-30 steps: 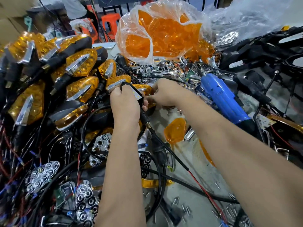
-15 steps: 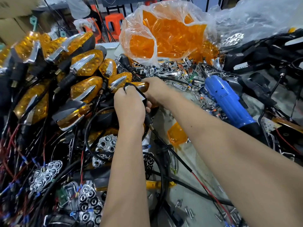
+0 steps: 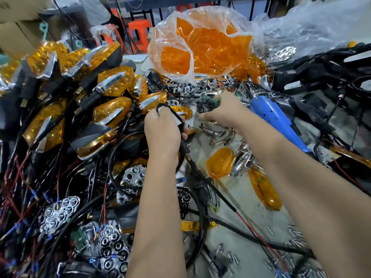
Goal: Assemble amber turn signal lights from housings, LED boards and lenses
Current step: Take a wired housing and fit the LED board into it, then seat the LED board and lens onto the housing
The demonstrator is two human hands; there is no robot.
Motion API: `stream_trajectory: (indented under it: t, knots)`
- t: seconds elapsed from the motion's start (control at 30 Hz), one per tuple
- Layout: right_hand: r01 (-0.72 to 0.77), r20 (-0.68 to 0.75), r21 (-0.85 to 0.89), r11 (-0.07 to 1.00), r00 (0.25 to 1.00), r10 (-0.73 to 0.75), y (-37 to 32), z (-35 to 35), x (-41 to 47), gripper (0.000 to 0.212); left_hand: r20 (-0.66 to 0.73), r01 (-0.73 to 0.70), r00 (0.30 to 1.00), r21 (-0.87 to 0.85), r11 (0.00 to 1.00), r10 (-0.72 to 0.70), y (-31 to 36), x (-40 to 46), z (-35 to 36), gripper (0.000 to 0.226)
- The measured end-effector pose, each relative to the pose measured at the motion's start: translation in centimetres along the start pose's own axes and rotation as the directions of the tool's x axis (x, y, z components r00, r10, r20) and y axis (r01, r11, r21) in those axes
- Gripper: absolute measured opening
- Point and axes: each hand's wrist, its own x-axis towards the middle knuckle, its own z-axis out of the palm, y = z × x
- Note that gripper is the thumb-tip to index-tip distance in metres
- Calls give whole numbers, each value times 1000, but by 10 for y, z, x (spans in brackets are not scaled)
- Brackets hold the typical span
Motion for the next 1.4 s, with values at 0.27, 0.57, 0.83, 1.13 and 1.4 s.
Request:
stream_trajectory:
  t: [0.27, 0.57, 0.83, 1.13, 1.4]
  knots:
    - [141, 34, 103, 985, 989, -145, 46, -62, -62, 54, 215, 155, 966, -52, 987, -140, -2, -19, 32, 20]
    - [287, -167, 156, 945, 951, -262, 68, -69, -79, 25, 303, 269, 919, -18, 963, -251, -6, -40, 44, 20]
    - [326, -291, 244, 914, 923, -251, 78, -68, -80, 35, 278, 264, 927, -4, 965, -252, -4, -38, 41, 18]
    - [368, -159, 704, 608, 915, -370, 85, -70, -88, 21, 332, 253, 906, 74, 965, -263, -14, -40, 48, 14]
    - [377, -294, 613, 694, 925, -242, 78, -64, -87, 24, 474, 330, 824, 42, 943, -309, -14, -44, 48, 23]
